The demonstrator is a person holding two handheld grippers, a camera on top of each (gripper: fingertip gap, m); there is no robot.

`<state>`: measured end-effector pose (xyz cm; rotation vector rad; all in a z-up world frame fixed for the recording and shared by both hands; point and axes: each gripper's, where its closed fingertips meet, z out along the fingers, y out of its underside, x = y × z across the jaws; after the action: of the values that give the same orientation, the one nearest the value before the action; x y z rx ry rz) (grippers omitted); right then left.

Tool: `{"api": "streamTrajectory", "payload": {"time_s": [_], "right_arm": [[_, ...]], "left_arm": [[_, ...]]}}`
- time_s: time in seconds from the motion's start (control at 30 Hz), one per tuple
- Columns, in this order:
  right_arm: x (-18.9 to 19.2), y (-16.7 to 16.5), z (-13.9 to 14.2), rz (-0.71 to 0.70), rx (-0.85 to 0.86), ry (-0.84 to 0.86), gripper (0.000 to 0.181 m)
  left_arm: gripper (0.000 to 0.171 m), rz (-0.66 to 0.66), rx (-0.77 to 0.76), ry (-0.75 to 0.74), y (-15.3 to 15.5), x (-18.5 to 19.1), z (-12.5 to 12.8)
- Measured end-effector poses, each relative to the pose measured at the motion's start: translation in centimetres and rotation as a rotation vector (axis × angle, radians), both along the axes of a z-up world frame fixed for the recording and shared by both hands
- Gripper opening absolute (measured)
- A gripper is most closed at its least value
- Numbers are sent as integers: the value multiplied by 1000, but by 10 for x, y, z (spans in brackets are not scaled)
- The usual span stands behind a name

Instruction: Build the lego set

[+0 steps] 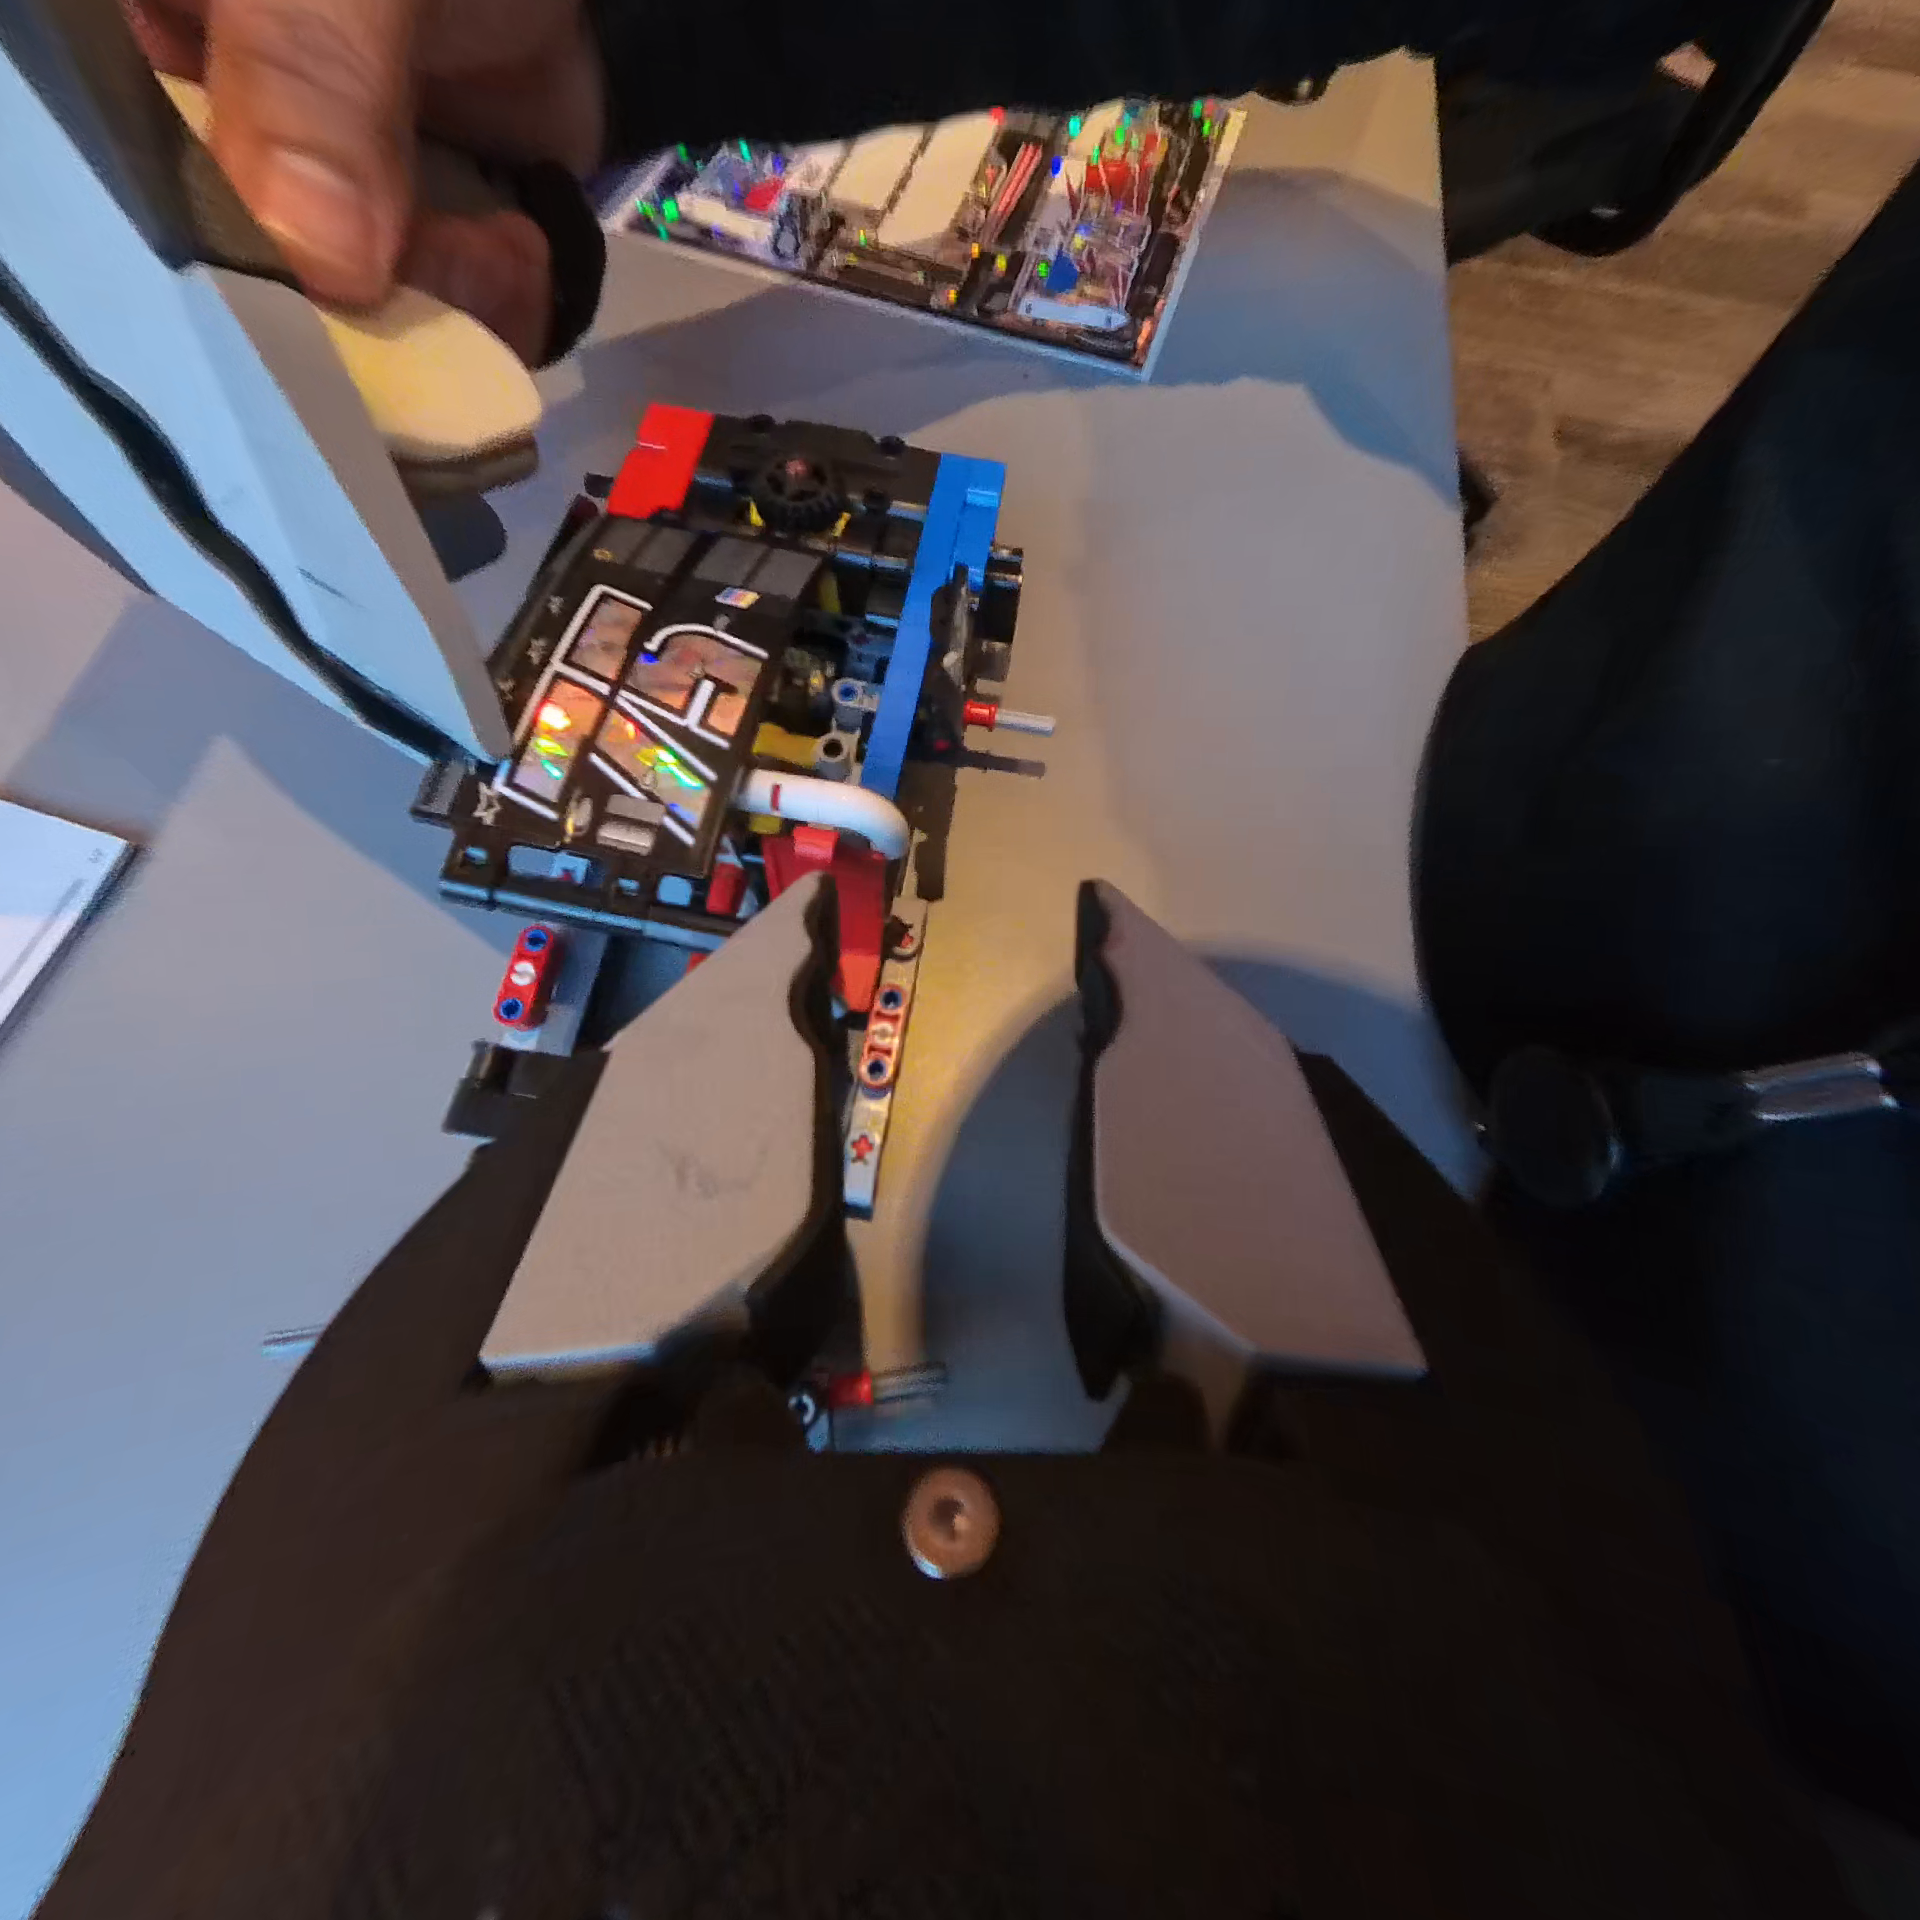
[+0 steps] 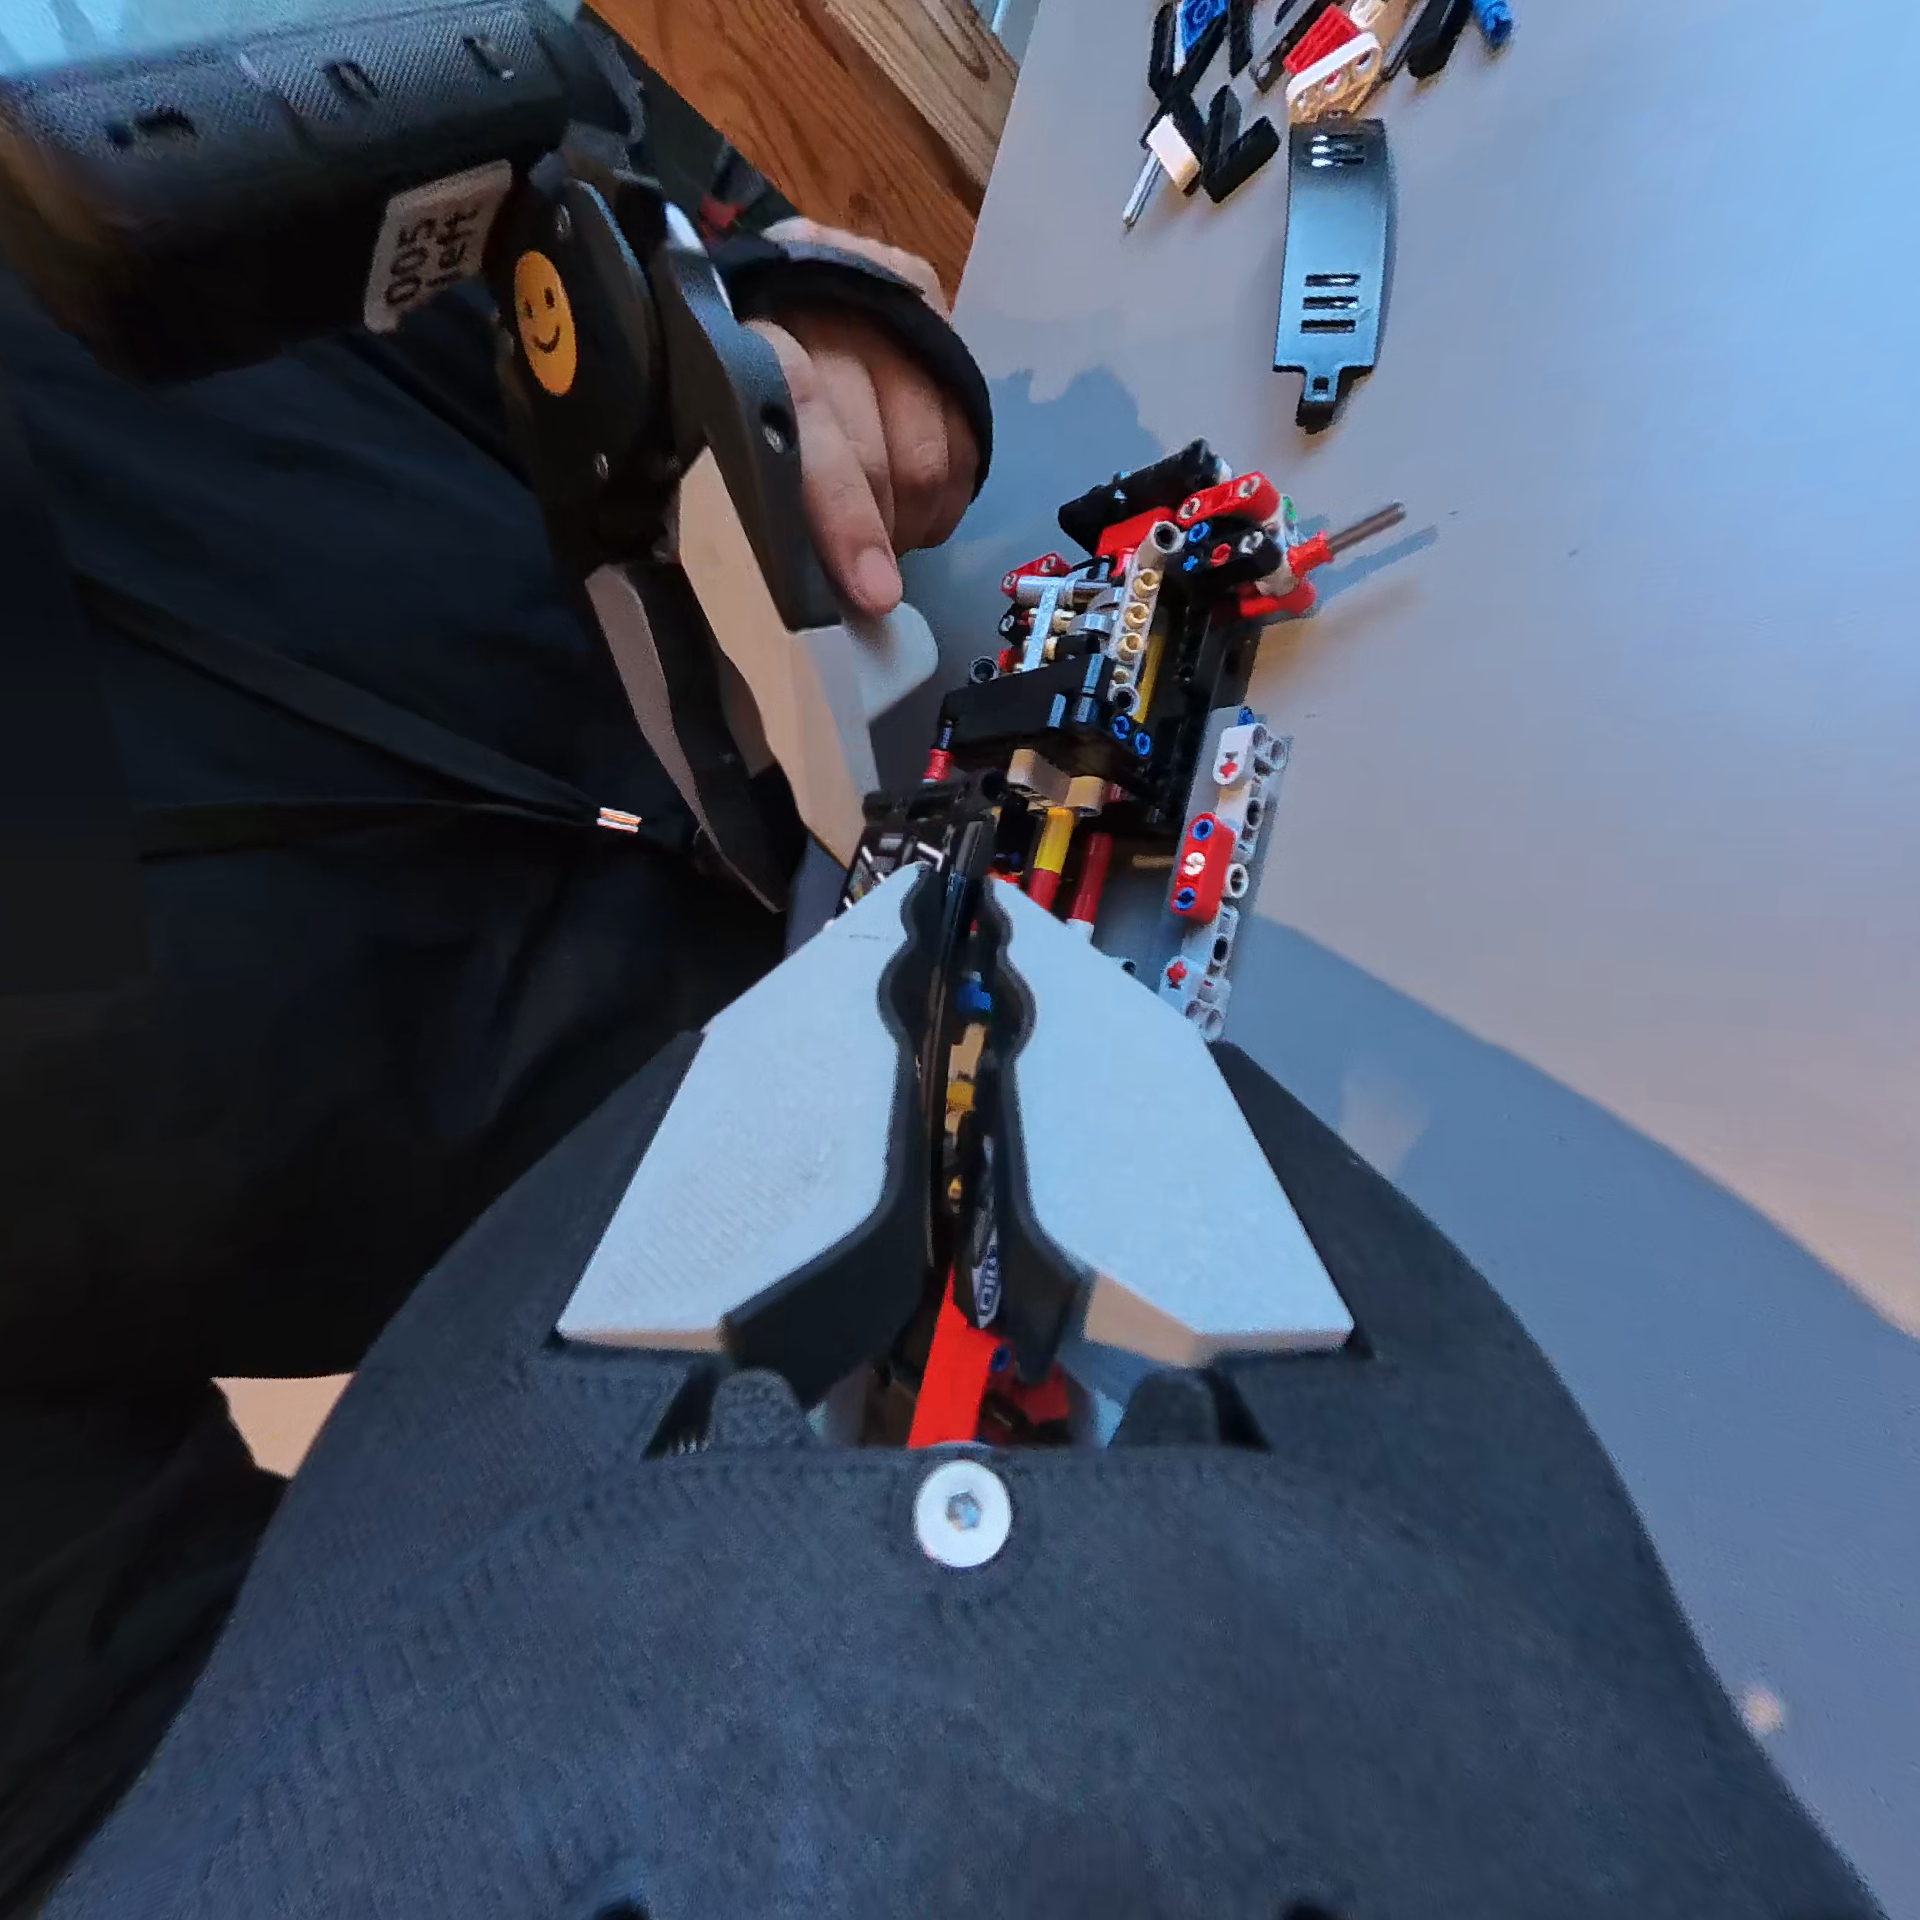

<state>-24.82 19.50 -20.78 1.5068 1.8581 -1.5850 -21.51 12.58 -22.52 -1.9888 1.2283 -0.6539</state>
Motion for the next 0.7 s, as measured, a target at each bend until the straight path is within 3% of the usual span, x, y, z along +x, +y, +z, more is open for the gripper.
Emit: {"api": "streamTrajectory", "payload": {"time_s": [0.33, 0.5, 0.7], "right_arm": [[-2, 0, -4, -5, -4, -15, 5], [-6, 8, 0, -67, 3, 9, 20], [-2, 22, 17, -209, 156, 111, 31]], "left_arm": [[45, -6, -24, -15, -1, 1, 0], [52, 17, -23, -38, -4, -2, 4], [57, 90, -23, -124, -11, -19, 17]]}}
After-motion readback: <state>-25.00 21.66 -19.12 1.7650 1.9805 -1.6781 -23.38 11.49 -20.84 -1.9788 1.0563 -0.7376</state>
